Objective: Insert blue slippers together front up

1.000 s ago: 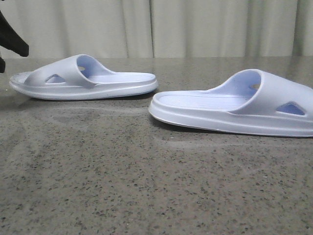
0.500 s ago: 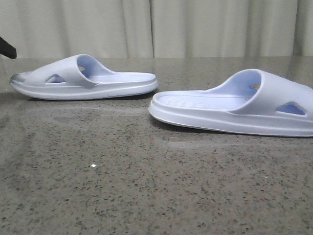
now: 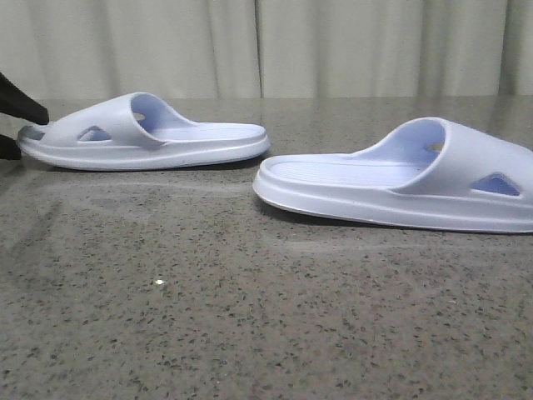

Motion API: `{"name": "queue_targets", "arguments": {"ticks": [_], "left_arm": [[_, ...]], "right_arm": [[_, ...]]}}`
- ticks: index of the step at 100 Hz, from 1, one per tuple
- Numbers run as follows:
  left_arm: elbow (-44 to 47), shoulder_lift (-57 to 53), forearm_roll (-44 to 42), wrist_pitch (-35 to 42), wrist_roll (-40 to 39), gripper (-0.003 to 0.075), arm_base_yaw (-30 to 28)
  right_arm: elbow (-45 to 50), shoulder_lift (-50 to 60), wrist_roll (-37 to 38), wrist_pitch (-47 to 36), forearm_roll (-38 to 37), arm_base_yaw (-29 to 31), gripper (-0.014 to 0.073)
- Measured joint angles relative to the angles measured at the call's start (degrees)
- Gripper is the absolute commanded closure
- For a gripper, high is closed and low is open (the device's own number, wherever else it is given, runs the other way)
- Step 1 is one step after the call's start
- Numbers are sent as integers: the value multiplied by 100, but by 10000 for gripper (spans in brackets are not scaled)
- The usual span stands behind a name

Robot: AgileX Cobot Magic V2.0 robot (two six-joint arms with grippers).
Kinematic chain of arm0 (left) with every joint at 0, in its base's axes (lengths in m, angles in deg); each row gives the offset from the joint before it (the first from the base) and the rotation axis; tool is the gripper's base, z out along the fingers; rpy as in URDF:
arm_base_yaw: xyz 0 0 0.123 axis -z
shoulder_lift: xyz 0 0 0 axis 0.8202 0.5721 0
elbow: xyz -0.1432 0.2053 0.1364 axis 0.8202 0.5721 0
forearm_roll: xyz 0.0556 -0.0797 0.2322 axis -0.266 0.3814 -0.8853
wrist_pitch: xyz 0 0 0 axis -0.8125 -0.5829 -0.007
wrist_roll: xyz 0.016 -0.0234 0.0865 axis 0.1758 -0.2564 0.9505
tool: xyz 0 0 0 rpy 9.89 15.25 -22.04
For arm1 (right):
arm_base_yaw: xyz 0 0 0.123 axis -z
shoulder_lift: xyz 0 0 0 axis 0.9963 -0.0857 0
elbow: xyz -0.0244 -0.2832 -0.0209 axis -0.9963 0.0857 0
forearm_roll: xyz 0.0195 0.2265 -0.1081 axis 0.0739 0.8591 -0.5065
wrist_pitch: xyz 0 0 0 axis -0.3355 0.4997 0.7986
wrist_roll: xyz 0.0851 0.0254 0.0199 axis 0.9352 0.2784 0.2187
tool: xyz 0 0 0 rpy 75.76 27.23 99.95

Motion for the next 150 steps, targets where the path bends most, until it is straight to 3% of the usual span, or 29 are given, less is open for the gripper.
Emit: {"name": "queue_targets", "arguments": {"ticks": [36,46,58,97,123,150], "left_arm": [[-104,268,407,-133,306,396,81],[-107,282,430,-146,366,503,90],[-107,291,430,-169,384,704,90],[-95,258,276,-656,388,705,123],[-82,-484,-314,-531,76,705,125],[-82,-1176,-1178,-564,-356,705,-457]], "right_arm": [[0,0,-17,-12,0,0,701],[0,0,-17,-12,0,0,701],[0,0,-17,-22,0,0,701],[0,0,-17,-11,22,0,701],[-265,0,-17,318,34,0,701],[-533,106,-29,833,213,14,700]]}}
